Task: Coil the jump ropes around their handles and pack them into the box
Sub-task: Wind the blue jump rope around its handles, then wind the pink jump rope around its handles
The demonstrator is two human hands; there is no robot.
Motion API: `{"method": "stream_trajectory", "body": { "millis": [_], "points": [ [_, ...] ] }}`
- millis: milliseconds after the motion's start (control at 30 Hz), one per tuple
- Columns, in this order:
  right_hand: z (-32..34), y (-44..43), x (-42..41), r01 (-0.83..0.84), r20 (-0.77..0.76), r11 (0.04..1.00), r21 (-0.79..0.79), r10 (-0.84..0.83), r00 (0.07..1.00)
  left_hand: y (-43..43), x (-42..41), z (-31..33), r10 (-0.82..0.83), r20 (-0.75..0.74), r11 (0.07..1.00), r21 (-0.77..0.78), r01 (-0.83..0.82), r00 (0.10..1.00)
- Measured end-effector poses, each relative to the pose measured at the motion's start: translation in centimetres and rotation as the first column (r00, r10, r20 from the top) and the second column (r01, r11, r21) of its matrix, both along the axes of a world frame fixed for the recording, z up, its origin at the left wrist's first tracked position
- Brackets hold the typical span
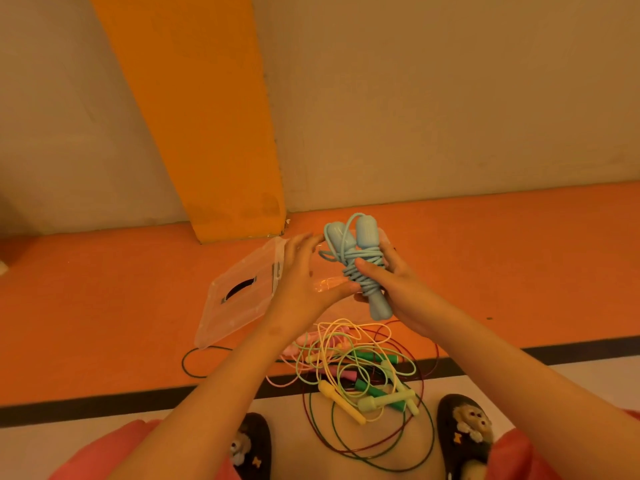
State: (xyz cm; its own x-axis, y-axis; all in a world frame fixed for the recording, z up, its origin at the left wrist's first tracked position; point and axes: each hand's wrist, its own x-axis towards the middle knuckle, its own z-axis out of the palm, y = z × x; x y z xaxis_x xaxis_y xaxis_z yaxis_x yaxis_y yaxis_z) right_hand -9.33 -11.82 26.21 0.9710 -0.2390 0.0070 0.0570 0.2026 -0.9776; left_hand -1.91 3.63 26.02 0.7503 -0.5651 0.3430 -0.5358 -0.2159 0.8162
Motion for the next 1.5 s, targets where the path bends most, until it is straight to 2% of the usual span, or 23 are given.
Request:
{"method": "stream_trajectory", "body": {
  "millis": [133, 233, 333, 400, 500, 567, 667, 800, 867, 967, 1033, 1100, 1167, 1300, 1433, 1500],
  "points": [
    [-2.7, 1.7, 1.3, -0.024, -0.096, 0.993, 0.113, 0.035, 0.995, 1.2, 0.5, -2.1, 0.047, -0.229, 0.999, -0.01, -0.051, 0.972],
    [-5.6, 3.0, 2.7, -0.015, -0.179, 0.976, 0.218, 0.055, 0.982, 2.2, 2.2, -5.2, 0.151, -0.277, 0.988, 0.075, -0.135, 0.949],
    [-8.6, 3.5, 4.0, 0.019, -0.27, 0.974, 0.227, 0.045, 0.962, 2.6, 3.5, -8.0, 0.194, -0.358, 0.978, 0.144, -0.151, 0.913],
    [-10.6, 3.5, 4.4, 0.064, -0.335, 0.974, 0.219, 0.013, 0.942, 2.2, 3.6, -10.1, 0.213, -0.511, 0.976, 0.156, -0.153, 0.833],
    [-13.7, 2.9, 4.5, 0.14, -0.439, 0.965, 0.223, -0.029, 0.898, 1.1, 3.3, -14.3, 0.201, -0.734, 0.979, 0.141, -0.144, 0.648],
    [-15.8, 2.4, 4.5, 0.155, -0.476, 0.958, 0.243, -0.021, 0.879, 0.3, 2.9, -17.3, 0.186, -0.801, 0.98, 0.112, -0.163, 0.568],
    [-19.1, 2.1, 4.8, 0.092, -0.505, 0.97, 0.226, 0.036, 0.862, -0.2, 2.5, -20.8, 0.216, -0.82, 0.969, 0.115, -0.217, 0.53],
    [-23.7, 1.9, 6.2, 0.055, -0.558, 0.982, 0.18, 0.056, 0.828, -0.6, 3.6, -24.9, 0.288, -0.798, 0.953, 0.187, -0.236, 0.529],
    [-25.9, 1.9, 7.6, 0.051, -0.578, 0.994, 0.099, 0.016, 0.816, -0.6, 4.8, -26.6, 0.356, -0.754, 0.934, 0.262, -0.244, 0.552],
    [-28.9, 2.2, 9.9, -0.004, -0.547, 0.993, -0.122, -0.063, 0.834, -0.3, 6.9, -29.1, 0.472, -0.658, 0.881, 0.337, -0.331, 0.587],
    [-30.6, 2.1, 11.6, -0.074, -0.48, 0.929, -0.361, -0.118, 0.869, -0.1, 8.2, -30.1, 0.508, -0.6, 0.862, 0.359, -0.359, 0.618],
    [-32.3, 1.8, 13.1, -0.121, -0.388, 0.793, -0.597, -0.153, 0.909, 0.2, 9.6, -31.1, 0.518, -0.577, 0.855, 0.365, -0.368, 0.632],
    [-34.0, 1.5, 14.6, -0.143, -0.308, 0.636, -0.758, -0.156, 0.938, 0.5, 10.6, -32.4, 0.539, -0.562, 0.842, 0.368, -0.394, 0.627],
    [-36.6, 0.8, 17.1, -0.31, -0.398, 0.497, -0.811, -0.078, 0.914, 0.9, 11.7, -34.8, 0.562, -0.541, 0.826, 0.4, -0.397, 0.625],
    [-38.6, 0.8, 18.6, -0.61, -0.626, 0.204, -0.766, -0.017, 0.78, 1.0, 12.1, -35.4, 0.563, -0.563, 0.827, 0.374, -0.42, 0.606],
    [-38.8, 0.9, 19.1, -0.659, -0.666, 0.118, -0.743, -0.028, 0.746, 1.1, 12.3, -35.7, 0.55, -0.594, 0.834, 0.36, -0.418, 0.587]
  ]
}}
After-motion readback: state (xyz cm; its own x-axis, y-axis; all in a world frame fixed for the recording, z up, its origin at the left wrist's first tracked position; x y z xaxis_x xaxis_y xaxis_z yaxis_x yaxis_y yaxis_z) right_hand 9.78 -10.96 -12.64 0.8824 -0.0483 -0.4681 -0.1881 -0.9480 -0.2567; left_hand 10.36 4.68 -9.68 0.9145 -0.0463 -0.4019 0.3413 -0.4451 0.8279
